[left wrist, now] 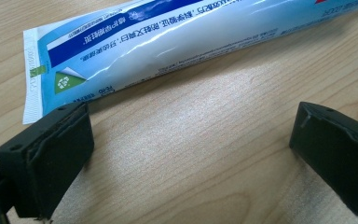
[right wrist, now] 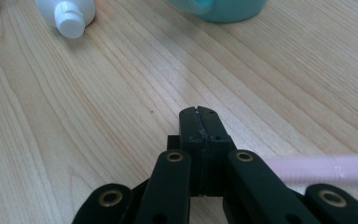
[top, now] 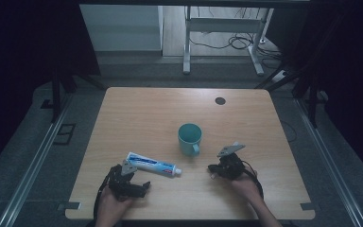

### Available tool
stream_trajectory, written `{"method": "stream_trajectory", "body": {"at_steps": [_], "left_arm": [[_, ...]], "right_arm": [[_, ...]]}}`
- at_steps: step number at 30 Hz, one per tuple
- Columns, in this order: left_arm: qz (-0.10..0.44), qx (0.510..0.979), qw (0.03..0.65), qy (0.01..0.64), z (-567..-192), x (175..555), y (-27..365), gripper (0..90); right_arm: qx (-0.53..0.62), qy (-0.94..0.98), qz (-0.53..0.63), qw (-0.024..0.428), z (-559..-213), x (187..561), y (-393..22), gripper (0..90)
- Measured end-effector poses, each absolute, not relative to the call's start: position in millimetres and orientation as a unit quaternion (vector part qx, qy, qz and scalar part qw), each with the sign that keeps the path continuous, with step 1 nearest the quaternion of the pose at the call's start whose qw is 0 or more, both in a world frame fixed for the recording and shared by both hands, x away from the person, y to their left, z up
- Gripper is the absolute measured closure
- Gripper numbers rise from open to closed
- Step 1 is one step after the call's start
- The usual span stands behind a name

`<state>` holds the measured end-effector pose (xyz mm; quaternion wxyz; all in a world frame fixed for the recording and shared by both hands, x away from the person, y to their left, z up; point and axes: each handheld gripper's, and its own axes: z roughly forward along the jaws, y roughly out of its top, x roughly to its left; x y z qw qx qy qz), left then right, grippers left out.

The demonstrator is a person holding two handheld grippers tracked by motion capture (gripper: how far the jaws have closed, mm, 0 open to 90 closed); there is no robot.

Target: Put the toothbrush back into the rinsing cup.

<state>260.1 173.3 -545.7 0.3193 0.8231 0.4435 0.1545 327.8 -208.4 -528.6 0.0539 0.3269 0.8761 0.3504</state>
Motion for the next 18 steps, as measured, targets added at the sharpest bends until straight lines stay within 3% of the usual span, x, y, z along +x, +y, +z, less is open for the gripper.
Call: {"method": "stream_trajectory", "body": {"at_steps": [18], "left_arm": [[0.154,0.823,0.319,0.444,-545.7,260.1,173.3,0.0]], "right_arm": [[0.337,0.873,0.348,0.057,-527.8,316.8,-230.3,88.8]]}}
